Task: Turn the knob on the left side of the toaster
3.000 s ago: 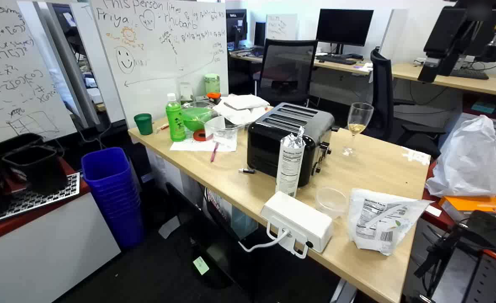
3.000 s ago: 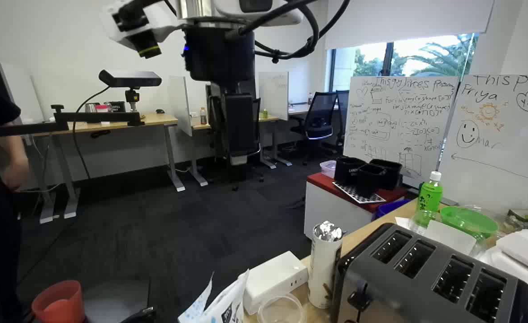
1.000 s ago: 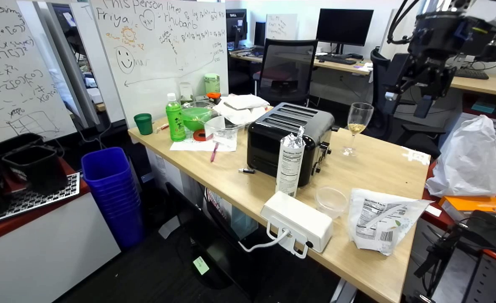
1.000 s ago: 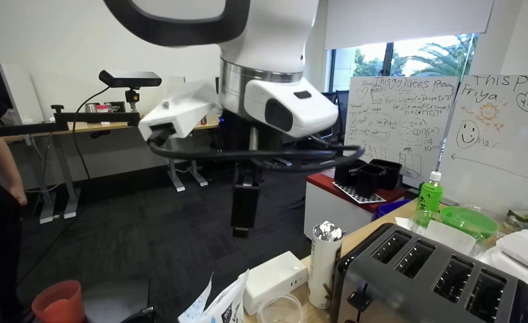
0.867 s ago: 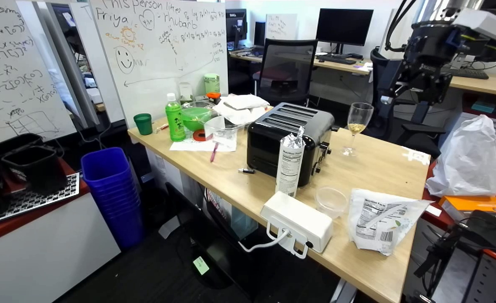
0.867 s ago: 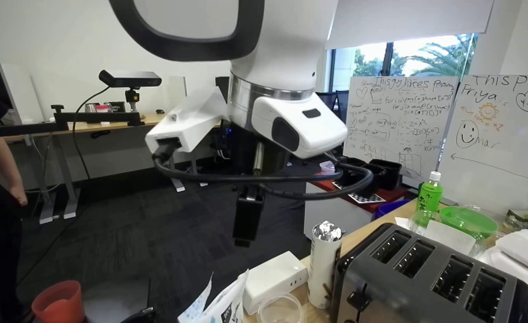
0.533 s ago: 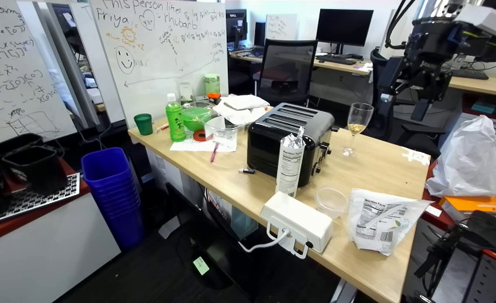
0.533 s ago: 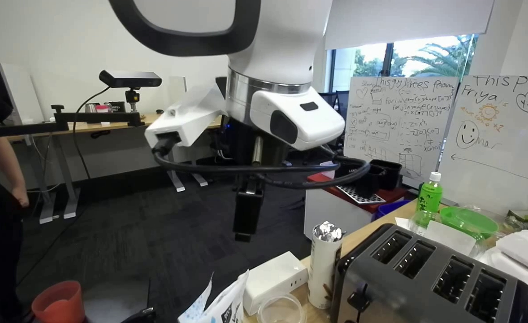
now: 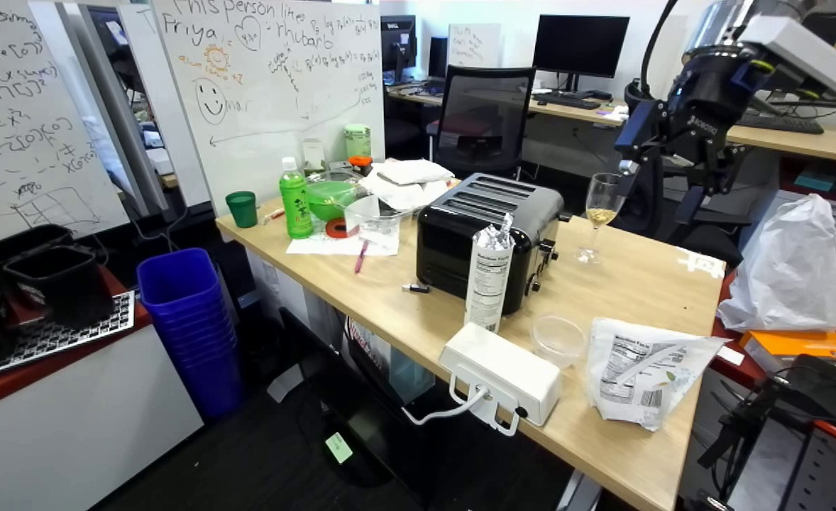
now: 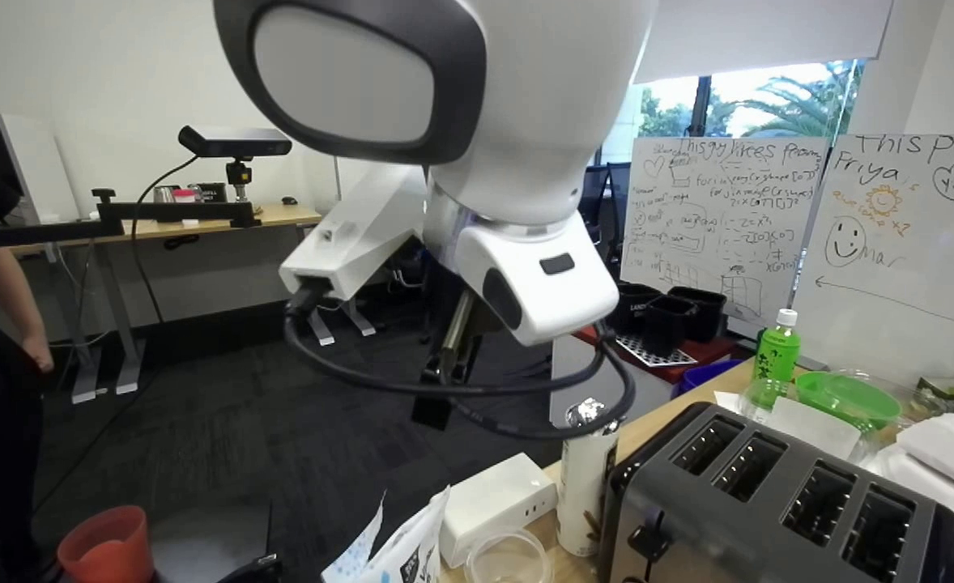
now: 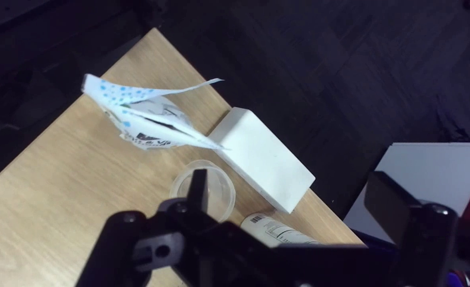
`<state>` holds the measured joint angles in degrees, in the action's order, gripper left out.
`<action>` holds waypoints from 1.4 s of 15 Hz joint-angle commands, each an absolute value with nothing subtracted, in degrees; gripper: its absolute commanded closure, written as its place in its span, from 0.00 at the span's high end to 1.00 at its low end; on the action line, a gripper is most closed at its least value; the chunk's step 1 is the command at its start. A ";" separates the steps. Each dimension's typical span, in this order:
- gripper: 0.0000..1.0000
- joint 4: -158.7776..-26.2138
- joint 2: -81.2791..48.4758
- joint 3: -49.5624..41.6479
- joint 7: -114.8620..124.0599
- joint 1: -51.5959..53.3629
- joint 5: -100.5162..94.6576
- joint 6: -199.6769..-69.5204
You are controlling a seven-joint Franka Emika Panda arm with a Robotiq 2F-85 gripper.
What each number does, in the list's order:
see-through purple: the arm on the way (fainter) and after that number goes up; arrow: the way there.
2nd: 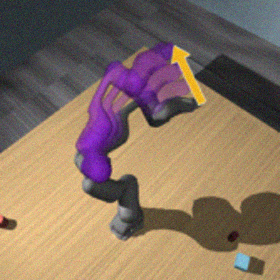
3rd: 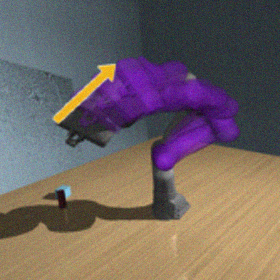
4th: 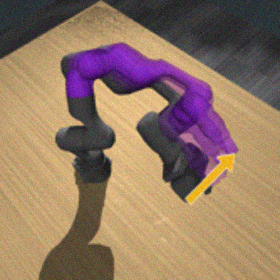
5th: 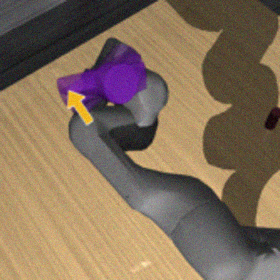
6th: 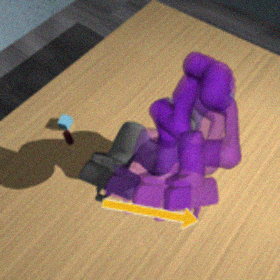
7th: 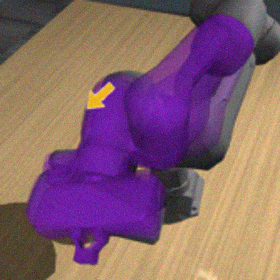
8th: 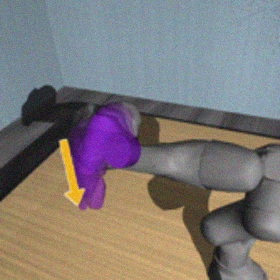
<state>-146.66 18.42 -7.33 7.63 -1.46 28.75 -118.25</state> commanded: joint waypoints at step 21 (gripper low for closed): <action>1.00 -146.21 3.36 -12.27 2.31 -7.77 68.50 -117.25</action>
